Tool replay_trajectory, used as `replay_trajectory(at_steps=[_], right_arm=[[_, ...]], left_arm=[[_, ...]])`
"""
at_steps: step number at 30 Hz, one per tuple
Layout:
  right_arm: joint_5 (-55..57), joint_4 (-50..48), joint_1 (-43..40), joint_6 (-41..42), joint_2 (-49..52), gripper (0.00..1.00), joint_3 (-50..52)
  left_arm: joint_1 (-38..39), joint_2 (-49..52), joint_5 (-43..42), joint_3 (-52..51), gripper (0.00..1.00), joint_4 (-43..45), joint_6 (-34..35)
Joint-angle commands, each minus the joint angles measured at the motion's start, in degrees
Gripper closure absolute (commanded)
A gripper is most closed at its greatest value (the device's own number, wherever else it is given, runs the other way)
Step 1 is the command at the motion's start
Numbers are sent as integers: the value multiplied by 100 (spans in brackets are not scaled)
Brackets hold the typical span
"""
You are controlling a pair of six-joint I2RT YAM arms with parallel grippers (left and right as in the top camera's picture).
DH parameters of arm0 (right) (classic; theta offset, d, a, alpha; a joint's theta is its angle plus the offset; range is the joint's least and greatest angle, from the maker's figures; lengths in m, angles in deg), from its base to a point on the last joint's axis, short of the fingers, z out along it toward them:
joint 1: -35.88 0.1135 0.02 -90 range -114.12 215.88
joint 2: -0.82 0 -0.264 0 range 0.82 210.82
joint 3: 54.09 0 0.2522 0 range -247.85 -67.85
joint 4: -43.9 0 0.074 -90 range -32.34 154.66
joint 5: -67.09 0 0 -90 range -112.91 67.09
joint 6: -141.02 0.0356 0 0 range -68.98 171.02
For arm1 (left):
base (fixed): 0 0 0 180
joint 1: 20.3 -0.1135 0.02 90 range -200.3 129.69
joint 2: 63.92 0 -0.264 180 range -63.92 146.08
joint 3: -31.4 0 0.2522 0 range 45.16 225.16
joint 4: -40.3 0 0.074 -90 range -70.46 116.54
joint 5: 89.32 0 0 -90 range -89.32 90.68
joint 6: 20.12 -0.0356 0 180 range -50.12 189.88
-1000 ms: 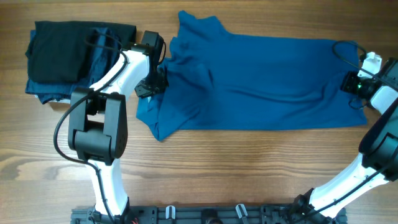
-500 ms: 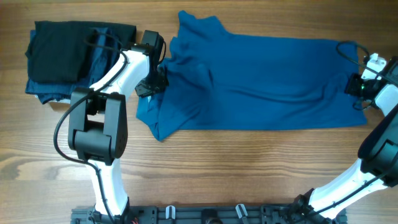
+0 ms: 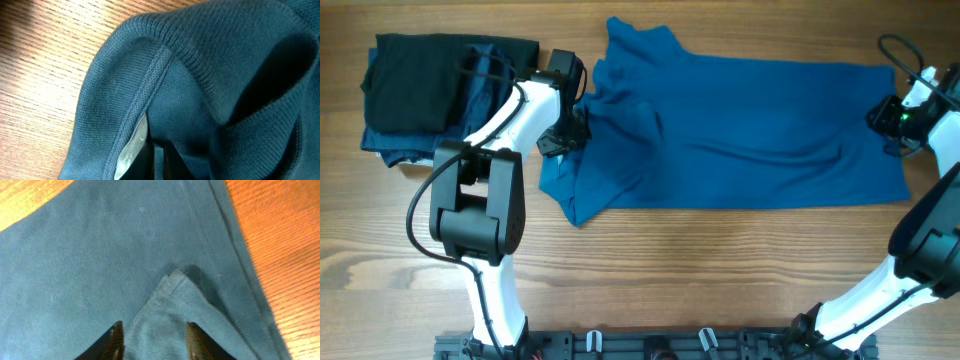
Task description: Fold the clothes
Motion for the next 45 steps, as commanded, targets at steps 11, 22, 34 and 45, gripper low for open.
replay_trajectory(at_steps=[11,22,34,45], right_arm=[[1777,-588,680,903,498,52,-90],[2050,-533,667,1241,925,56,-87],[2262,-487,667,1235,885,87,-186],[2861,160,667,1239,789,92,-649]], left_arm=[[-22,44,-63,-33,91,-114,55],[-22,44,-63,-33,91,-118,55],[-22,44,-63,-33,90,-157,55],[-22,44,-61,-33,89,37,55]])
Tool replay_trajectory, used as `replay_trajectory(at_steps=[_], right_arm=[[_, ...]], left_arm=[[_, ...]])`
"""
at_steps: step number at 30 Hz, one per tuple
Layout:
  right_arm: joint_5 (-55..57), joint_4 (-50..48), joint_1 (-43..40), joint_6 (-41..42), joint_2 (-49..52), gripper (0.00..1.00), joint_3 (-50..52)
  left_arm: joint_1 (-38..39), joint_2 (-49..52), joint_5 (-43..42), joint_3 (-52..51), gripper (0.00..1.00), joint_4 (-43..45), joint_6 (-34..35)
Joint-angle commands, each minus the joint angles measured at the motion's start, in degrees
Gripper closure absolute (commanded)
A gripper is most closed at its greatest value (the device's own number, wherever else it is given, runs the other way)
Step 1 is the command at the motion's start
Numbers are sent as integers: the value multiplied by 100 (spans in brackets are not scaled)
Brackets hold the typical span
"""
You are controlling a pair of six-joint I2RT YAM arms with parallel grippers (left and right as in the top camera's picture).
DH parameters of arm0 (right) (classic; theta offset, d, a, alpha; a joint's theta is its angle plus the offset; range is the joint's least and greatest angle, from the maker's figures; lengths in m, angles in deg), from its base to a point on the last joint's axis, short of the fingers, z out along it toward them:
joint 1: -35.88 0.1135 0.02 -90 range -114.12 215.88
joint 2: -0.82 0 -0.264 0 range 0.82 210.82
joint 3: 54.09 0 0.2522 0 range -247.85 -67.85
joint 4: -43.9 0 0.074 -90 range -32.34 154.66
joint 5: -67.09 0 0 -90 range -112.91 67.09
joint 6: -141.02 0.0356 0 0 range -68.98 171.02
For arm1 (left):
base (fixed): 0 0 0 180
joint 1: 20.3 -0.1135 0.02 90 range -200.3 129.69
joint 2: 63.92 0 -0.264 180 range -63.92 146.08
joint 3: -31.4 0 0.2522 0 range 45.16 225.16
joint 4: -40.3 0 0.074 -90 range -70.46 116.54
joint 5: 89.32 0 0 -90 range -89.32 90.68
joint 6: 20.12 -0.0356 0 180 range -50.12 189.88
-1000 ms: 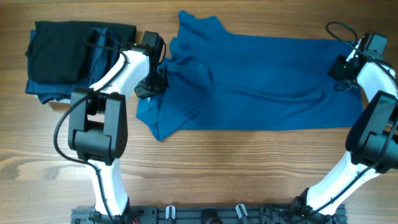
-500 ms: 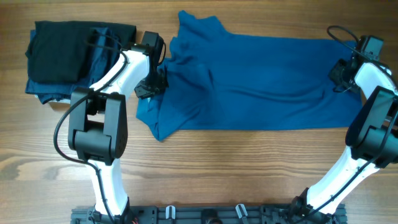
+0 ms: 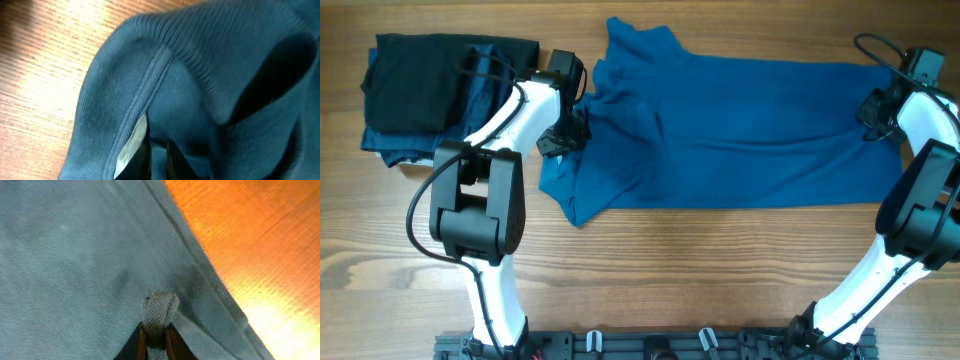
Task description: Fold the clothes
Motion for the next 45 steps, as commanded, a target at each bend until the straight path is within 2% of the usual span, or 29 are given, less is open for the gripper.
replay_trajectory(at_steps=[1,10,14,15,16,18,19,22,25,27,28,29,30,31,34,38,39,45], right_arm=[[581,111,-2,24,50,93,-105],[984,332,-177,94,50,94,-103],[986,227,-216,87,55,87,-90],[984,181,-223,92,55,83,-90],[984,111,-227,87,55,60,-92],[957,-57,-243,15,33,35,-116],[916,-72,-243,-63,4,28,-146],[605,20,-243,-507,-243,18,-291],[592,487,-269,-577,-544,18,-297],[581,1025,-315,-568,-634,21,-297],[503,1320,-330,-577,-640,27,-295],[433,1672,-345,-579,-640,45,-293],[398,1884,-356,-570,-640,54,-269],[374,2061,-365,-551,-640,56,-245],[378,2614,-404,-540,-640,56,-240],[369,2813,-555,-568,-640,56,-240],[295,2712,-702,-671,-640,50,-240],[-962,2347,-1126,-2223,-640,43,-240]], left_arm=[[-22,44,-61,-33,89,31,52],[-22,44,-61,-33,89,39,52],[-22,44,-61,-33,89,52,52],[-22,44,-59,-33,89,52,50],[-22,44,-59,-33,89,52,50],[-22,44,-59,-33,89,50,33],[-22,44,-59,-33,89,50,26],[-22,44,-59,-33,89,44,9],[-22,44,-59,-33,88,44,9],[-22,44,-59,-33,87,50,11],[-22,44,-61,-33,87,50,11],[-22,44,-61,-33,87,50,13],[-22,44,-61,-33,87,48,11],[-22,44,-61,-33,87,46,13],[-24,44,-61,-33,87,11,11],[-22,44,-61,-33,87,7,13],[-22,44,-61,-33,87,7,13],[-22,44,-61,-33,86,15,13]])
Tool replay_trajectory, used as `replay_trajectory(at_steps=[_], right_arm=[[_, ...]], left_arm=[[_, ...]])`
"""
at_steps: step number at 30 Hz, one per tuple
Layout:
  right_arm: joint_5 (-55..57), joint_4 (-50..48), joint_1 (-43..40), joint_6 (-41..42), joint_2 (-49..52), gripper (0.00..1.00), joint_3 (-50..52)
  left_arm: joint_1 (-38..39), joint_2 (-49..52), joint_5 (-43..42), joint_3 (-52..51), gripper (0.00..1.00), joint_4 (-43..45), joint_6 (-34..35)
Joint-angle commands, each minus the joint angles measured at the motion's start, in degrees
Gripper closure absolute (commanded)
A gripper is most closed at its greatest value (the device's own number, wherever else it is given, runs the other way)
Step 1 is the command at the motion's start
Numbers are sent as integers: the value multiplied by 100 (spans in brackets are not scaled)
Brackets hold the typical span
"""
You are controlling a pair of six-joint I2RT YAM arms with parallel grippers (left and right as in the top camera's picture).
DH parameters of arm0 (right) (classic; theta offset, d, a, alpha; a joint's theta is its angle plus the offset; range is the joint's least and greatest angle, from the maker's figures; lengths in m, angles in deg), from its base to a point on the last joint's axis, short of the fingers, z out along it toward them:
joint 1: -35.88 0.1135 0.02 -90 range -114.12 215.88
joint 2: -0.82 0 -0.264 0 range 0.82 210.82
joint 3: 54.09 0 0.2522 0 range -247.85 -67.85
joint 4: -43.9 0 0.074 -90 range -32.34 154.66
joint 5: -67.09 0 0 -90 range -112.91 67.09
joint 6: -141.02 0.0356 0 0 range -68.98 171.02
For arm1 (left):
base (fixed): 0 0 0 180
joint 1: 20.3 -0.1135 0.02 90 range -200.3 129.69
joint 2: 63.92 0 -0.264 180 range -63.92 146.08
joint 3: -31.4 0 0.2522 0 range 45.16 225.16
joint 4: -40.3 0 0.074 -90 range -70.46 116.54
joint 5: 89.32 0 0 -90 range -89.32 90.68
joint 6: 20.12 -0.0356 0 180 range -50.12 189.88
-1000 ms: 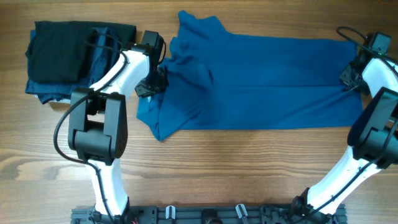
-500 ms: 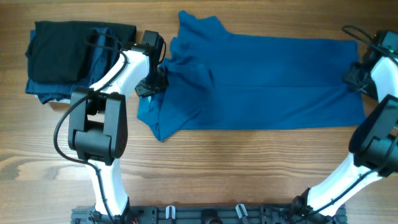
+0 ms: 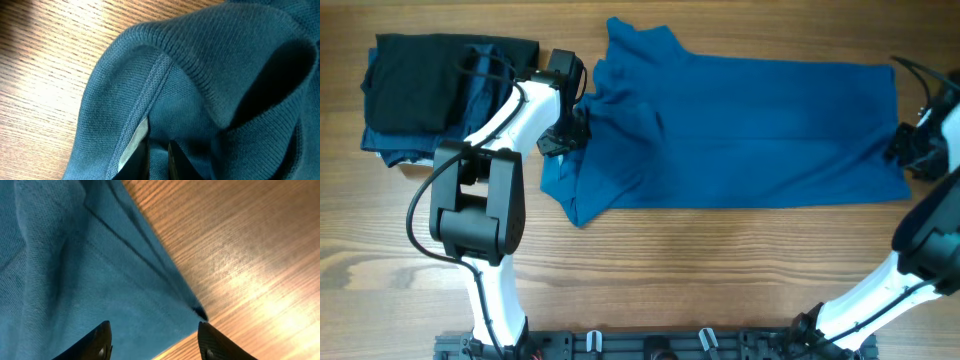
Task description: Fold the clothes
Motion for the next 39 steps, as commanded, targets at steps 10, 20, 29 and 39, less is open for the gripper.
replay_trajectory(at_steps=[10,20,29,39], right_arm=[[-1169,-107,-533,-1495,-85,48,63],[-990,-935,-544,-1770,-85,48,1069],[-831,-1016,-577,-1545,-90,69,905],[695,-798,-726,-503,-92,96,828]], left_arm=[[-20,44,-61,-33,86,24,15],[-20,44,-63,-33,85,15,15],[-20,44,-63,-33,85,15,15],[-22,44,-61,-33,85,22,15]])
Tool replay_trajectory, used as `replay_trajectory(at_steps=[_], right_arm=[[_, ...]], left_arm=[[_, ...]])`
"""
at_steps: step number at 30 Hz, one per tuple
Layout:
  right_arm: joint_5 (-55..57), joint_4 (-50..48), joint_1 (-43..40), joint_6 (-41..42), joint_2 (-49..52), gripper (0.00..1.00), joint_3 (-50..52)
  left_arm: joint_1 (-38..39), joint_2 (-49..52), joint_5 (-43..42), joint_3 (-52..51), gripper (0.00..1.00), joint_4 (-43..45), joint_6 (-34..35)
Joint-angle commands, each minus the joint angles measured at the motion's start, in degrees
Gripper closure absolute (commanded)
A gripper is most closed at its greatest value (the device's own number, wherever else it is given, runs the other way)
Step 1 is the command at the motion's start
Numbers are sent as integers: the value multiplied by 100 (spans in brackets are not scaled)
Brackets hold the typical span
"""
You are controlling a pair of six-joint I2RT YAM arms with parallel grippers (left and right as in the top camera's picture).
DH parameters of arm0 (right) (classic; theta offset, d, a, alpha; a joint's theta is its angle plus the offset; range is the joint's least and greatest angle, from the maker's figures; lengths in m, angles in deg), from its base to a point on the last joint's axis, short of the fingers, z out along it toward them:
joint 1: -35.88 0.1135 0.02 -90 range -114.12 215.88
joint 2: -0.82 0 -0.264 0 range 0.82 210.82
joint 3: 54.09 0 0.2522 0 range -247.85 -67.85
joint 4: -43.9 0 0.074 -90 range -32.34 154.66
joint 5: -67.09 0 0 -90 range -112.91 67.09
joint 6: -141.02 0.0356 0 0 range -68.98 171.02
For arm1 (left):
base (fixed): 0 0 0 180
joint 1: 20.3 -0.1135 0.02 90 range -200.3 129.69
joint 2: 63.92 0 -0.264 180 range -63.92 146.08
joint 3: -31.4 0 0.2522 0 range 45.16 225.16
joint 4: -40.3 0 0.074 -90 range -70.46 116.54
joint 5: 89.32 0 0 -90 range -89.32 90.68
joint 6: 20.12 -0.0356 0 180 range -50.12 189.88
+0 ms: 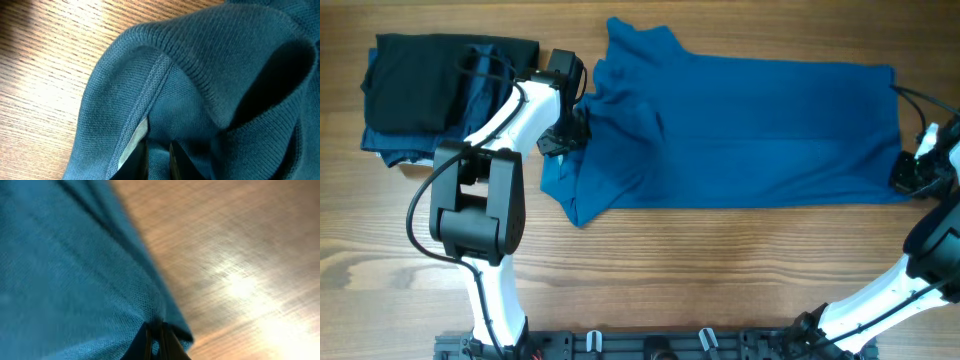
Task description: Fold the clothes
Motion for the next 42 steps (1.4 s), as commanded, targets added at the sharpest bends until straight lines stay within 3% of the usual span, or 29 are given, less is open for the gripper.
replay_trajectory(at_steps=[1,8,9,11,16,18,20,21,23,25,26,35,42], right_arm=[[942,133,-195,678,-90,96,-146],[365,20,-409,911,-90,96,-146],[345,-17,-407,909,-90,91,-164],[345,-26,-400,907,-90,64,-297],[-9,463,-396,916,-173,37,-1174],[-503,723,-391,911,-251,34,-1528],[-1233,1008,-391,909,-356,38,-1803],[-1547,1099,-391,911,-411,46,-1840],[-1932,1399,-389,916,-450,75,-1823],[-1932,1410,-361,914,-450,92,-1650],[-1934,1298,-350,916,-450,96,-1478],[-2376,-494,-234,933,-439,96,234],[-2063,-669,-234,1130,-439,96,415]], left_arm=[[-24,44,-61,-33,85,20,15],[-22,44,-55,-33,86,22,13],[-24,44,-39,-31,87,39,9],[-22,39,-42,-22,88,131,-127],[-7,-223,-46,313,89,111,-273],[22,-411,-52,463,89,120,-271],[79,-614,-116,588,92,160,-269],[125,-715,-184,597,96,256,-273],[214,-754,-688,592,96,319,-321],[280,-654,-1193,575,96,367,-503],[341,-540,-1499,568,96,426,-590],[809,271,-1843,568,96,970,-745],[752,704,-1202,568,96,1043,-721]])
